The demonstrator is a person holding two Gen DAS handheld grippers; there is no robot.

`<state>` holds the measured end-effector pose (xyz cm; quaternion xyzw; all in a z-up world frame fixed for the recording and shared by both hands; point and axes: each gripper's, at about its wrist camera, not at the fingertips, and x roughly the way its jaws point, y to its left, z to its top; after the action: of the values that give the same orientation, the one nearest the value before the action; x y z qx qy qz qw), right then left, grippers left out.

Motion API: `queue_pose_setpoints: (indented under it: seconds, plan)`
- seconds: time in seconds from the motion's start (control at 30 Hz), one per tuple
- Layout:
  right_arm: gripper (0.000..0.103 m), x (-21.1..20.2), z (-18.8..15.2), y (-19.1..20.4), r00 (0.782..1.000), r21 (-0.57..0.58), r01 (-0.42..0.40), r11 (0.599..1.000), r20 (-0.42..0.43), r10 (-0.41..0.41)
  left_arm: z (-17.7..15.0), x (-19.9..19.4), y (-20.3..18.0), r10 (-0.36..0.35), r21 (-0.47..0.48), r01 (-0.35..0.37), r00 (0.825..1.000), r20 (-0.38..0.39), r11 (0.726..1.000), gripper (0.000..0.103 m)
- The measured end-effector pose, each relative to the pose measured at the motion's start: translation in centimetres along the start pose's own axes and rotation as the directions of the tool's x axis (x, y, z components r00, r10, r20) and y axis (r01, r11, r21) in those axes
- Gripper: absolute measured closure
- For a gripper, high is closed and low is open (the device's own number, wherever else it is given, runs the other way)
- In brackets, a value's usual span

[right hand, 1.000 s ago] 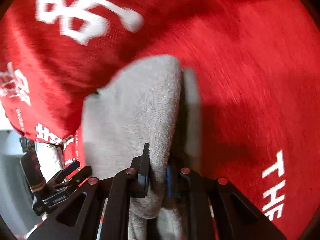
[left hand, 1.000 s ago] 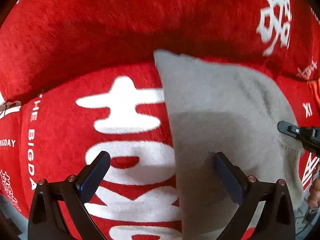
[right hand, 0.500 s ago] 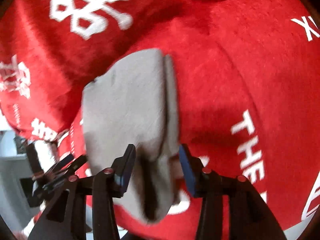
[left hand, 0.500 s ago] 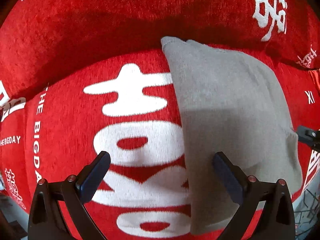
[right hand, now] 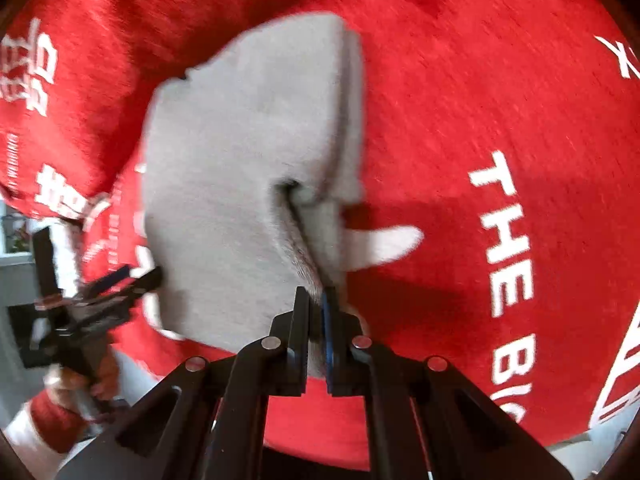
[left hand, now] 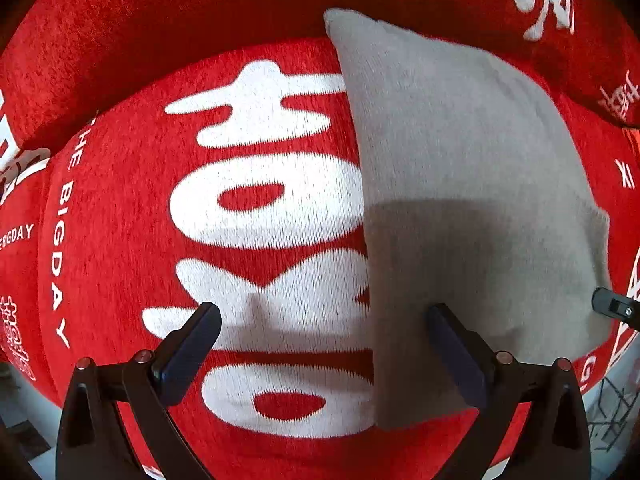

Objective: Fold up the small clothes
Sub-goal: 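Lower the folded sweater onto the blanket and open the right tool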

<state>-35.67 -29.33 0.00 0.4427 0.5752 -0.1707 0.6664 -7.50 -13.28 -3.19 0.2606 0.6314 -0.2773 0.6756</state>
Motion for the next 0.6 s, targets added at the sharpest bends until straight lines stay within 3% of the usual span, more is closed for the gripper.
queue_pose_setpoints:
  seconds: [0.27, 0.5, 0.6]
  plan:
    - [0.096, 0.1, -0.9, -2.5, 0.999, 0.075, -0.032, 0.997, 0.020, 0.031, -1.0, 0.5, -0.2, -0.001, -0.023, 0.001, 1.000, -0.007, 1.000, 0.000]
    - [0.091, -1.3, -2.1, -3.4, 0.999, 0.155, -0.037, 0.987, 0.029, 0.033, -0.8, 0.8, 0.1, 0.010, 0.016, -0.009, 1.000, -0.005, 1.000, 0.000]
    - [0.079, -2.2, -2.0, -2.8, 0.999, 0.168, -0.005, 0.986, 0.038, -0.001, -0.8, 0.8, 0.0, 0.012, 0.028, -0.012, 1.000, -0.006, 1.000, 0.000]
